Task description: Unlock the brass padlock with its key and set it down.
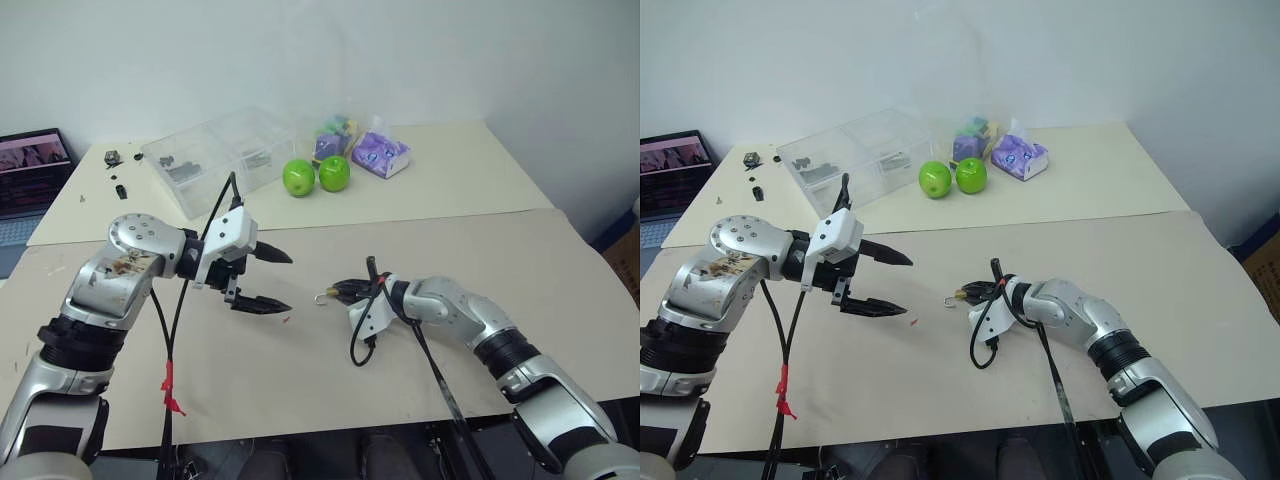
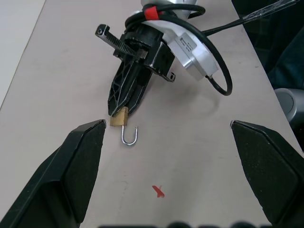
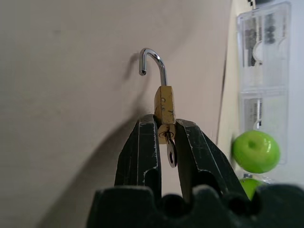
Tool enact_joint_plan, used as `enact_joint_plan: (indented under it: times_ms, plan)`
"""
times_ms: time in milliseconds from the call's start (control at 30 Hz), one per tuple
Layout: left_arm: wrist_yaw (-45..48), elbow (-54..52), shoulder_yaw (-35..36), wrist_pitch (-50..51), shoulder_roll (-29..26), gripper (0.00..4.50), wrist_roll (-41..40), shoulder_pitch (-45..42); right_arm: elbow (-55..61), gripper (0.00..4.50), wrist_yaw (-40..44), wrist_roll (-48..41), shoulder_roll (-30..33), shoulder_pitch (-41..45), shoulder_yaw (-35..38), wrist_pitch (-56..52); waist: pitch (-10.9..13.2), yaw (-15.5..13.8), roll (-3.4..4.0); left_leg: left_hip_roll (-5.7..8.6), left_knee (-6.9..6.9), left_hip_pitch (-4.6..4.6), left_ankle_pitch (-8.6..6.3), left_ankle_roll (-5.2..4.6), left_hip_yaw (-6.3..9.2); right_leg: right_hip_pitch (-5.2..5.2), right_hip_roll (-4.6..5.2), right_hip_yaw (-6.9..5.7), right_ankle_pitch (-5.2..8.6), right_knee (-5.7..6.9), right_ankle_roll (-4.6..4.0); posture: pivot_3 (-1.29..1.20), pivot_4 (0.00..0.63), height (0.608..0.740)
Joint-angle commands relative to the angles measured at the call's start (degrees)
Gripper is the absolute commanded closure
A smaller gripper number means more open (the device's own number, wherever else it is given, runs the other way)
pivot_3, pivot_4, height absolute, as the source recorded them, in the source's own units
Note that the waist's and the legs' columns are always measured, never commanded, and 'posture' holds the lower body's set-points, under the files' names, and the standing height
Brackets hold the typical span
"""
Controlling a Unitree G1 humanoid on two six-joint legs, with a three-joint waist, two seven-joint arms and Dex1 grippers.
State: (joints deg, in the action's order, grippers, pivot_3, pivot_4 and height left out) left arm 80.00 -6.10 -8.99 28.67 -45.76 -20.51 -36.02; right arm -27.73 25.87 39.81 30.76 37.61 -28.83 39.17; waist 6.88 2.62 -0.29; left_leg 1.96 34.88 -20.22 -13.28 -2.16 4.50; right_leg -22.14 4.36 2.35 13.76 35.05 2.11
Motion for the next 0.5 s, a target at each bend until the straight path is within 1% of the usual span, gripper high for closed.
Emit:
enact_joint_plan:
  times_ms: [33, 167, 200, 233, 267, 300, 333, 433, 500]
  plan:
    - [0.5, -0.6, 0.1, -0.6, 0.1, 0.0, -0.9, -1.7, 0.5, 2.95, -0.5, -1.3, 1.1, 0.5, 0.8, 1.3, 0.0, 0.0, -0.01, -0.01, 0.0, 0.01, 0.0, 0.0, 0.0, 0.01, -0.01, 0.0, 0.0, 0.01, 0.0, 0.0, 0.15, 0.74]
    - [0.7, 0.5, -0.4, -1.2, 0.9, 0.0, -0.4, -2.5, 2.3, 1.52, 0.8, -3.4, 4.6, -0.8, 2.3, 2.4, 0.0, -0.3, -0.01, 0.0, 0.0, 0.03, 0.0, 0.0, 0.0, 0.04, 0.0, -0.02, 0.0, 0.02, 0.0, 0.0, 0.15, 0.74]
    - [0.8, 0.8, -0.5, -1.3, 1.0, 0.0, -0.4, -2.6, 3.1, 1.4, 1.5, -4.5, 6.0, -1.5, 2.7, 2.7, 0.0, -0.4, -0.01, 0.0, 0.02, 0.02, 0.0, -0.01, 0.0, 0.05, 0.01, -0.04, 0.0, -0.01, 0.0, 0.0, 0.15, 0.74]
    - [0.9, 1.0, -0.5, -1.4, 1.0, 0.0, -0.4, -2.7, 3.8, 0.9, 2.0, -5.3, 6.9, -1.9, 3.0, 2.8, 0.0, -0.4, -0.03, 0.01, 0.02, 0.01, -0.01, -0.01, 0.0, 0.06, 0.02, -0.04, 0.0, -0.02, 0.0, 0.0, 0.15, 0.74]
    - [1.0, 1.2, -0.6, -1.5, 1.1, 0.0, -0.4, -2.8, 4.7, 0.82, 3.0, -6.7, 8.6, -2.8, 3.5, 3.4, 0.0, -0.5, -0.03, 0.01, 0.03, 0.01, -0.01, -0.02, -0.01, 0.07, 0.02, -0.02, 0.0, -0.04, 0.0, 0.0, 0.15, 0.74]
    - [1.0, 1.4, -0.6, -1.6, 1.2, 0.0, -0.4, -2.9, 5.5, 0.27, 3.9, -8.0, 10.3, -3.8, 4.0, 3.9, 0.0, -0.5, -0.03, 0.02, 0.03, -0.01, -0.01, -0.02, -0.01, 0.06, 0.05, -0.02, 0.0, -0.05, 0.0, 0.0, 0.15, 0.74]
    - [1.1, 1.6, -0.6, -1.7, 1.2, 0.0, -0.4, -2.9, 6.1, 0.03, 4.6, -8.9, 11.5, -4.4, 4.3, 4.2, 0.0, -0.6, -0.03, 0.02, 0.04, -0.01, -0.02, -0.04, -0.02, 0.09, 0.05, -0.02, 0.0, -0.06, 0.0, 0.0, 0.15, 0.74]
    - [1.0, 2.1, -0.5, -2.0, 1.5, 0.0, -0.5, -2.7, 7.9, 0.03, 7.8, -13.0, 16.8, -7.4, 5.8, 5.7, 0.0, -0.6, -0.05, 0.02, 0.06, 0.0, -0.04, -0.07, -0.06, 0.12, 0.06, -0.01, 0.0, -0.08, 0.01, 0.0, 0.15, 0.74]
    - [0.6, 2.2, -0.4, -2.0, 1.7, 0.0, -0.5, -2.5, 8.4, 0.03, 10.0, -15.7, 18.9, -8.5, 6.7, 5.9, 0.0, -0.4, -0.06, 0.01, 0.08, 0.02, -0.05, -0.08, -0.08, 0.14, 0.05, 0.0, 0.0, -0.05, 0.01, 0.0, 0.15, 0.74]
